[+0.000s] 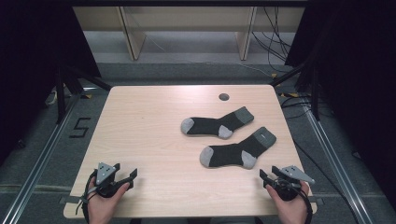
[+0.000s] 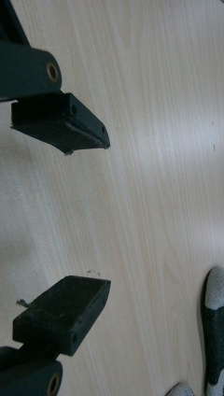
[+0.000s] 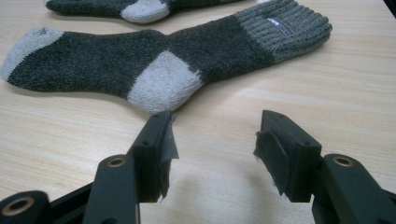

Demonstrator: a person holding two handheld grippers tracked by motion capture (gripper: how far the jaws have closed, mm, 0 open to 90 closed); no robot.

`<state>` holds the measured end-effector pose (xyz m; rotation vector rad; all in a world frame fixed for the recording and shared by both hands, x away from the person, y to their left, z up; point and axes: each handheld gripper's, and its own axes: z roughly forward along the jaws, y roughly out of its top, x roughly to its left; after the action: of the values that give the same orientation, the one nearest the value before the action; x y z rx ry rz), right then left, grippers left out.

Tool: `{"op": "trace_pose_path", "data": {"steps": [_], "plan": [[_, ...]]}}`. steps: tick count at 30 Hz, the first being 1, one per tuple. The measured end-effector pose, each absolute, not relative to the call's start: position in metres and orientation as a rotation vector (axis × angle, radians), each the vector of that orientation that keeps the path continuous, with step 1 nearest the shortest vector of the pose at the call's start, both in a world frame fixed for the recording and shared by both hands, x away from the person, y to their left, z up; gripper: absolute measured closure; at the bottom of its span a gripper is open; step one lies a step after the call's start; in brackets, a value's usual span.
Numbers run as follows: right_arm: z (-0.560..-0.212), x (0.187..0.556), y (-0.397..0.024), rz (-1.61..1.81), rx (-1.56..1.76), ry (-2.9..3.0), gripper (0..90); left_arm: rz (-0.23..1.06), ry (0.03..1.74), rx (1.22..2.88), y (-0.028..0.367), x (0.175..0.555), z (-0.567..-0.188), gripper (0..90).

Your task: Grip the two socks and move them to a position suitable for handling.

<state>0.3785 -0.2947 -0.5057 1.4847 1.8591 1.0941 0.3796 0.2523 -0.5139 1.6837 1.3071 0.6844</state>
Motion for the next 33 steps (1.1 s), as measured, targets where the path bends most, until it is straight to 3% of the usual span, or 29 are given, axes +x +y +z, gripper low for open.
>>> {"op": "trace_pose_path", "data": {"steps": [21, 33], "plan": [[-0.493, 0.385, -0.288, 1.101, 1.512, 1.917, 49.1, 0.679, 1.31, 1.666, 0.254, 0.378, -0.514, 28.2], [-0.464, 0.445, -0.263, 0.951, 1.404, 2.083, 40.9, 0.682, 1.322, 1.668, 0.253, 0.378, -0.513, 28.3]]}}
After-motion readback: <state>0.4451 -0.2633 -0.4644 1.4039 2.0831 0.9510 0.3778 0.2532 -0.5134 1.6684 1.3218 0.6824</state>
